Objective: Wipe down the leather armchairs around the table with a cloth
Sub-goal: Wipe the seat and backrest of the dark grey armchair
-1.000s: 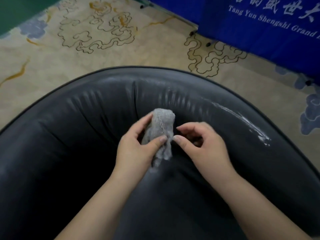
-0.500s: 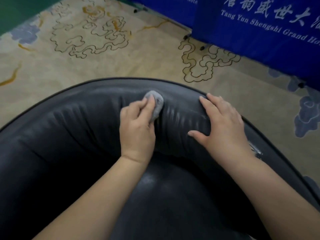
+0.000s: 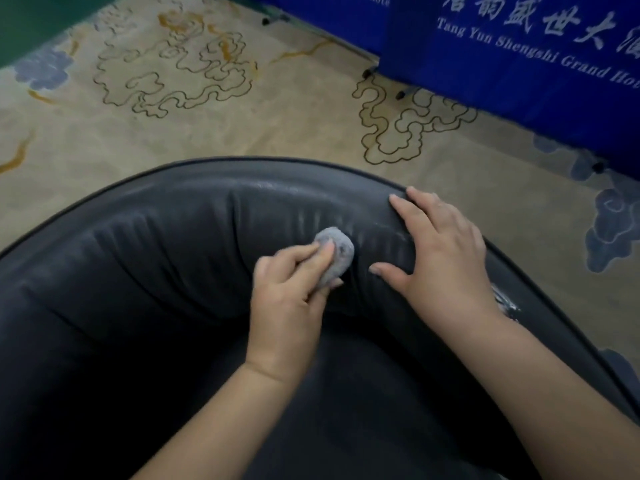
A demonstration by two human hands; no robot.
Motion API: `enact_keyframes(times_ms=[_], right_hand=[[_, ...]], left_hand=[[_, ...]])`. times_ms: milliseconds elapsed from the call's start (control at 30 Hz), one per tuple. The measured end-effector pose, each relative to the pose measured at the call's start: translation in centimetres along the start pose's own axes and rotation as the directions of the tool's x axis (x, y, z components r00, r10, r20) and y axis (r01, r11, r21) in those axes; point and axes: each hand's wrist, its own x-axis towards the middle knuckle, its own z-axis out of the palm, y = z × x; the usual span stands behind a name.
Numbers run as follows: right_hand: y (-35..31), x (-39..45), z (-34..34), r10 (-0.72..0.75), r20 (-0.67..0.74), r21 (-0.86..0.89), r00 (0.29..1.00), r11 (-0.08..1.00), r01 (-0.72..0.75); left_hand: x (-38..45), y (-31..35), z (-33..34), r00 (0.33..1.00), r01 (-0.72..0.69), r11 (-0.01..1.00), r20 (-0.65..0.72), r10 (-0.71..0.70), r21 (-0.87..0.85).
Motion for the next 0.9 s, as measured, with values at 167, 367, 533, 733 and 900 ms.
enact_keyframes(times_ms=[167, 367, 533, 733, 900], right_hand=[[0.2, -0.3, -0.1, -0.013, 0.006, 0.008, 1.000, 1.000, 0.013], [1.7, -2.2, -1.5, 0.019, 0.007, 0.064, 1.000, 0.998, -0.019], [2.9, -4.2, -1.9, 0.058, 0.033, 0.021, 0.998, 0.998, -0.058], [4.4, -5.3, -2.5, 0.115, 0.010, 0.058, 0.993, 0.992, -0.115], [6.1, -7.3, -2.9, 0.123, 0.050, 0.019, 0.991, 0.992, -0.124]], left_hand=[[4.9, -0.4, 0.6, 0.986, 0.106, 0.993, -0.136, -0.098, 0.053], [-1.2, 2.2, 1.8, 0.998, -0.012, 0.999, 0.054, 0.014, -0.036], [4.1, 2.8, 2.0, 0.992, 0.093, 0.996, -0.090, -0.093, -0.004], [-1.0, 5.6, 5.1, 0.976, -0.178, 0.983, 0.117, 0.181, -0.034], [1.7, 5.2, 3.0, 0.998, -0.067, 0.998, 0.013, 0.067, -0.004]])
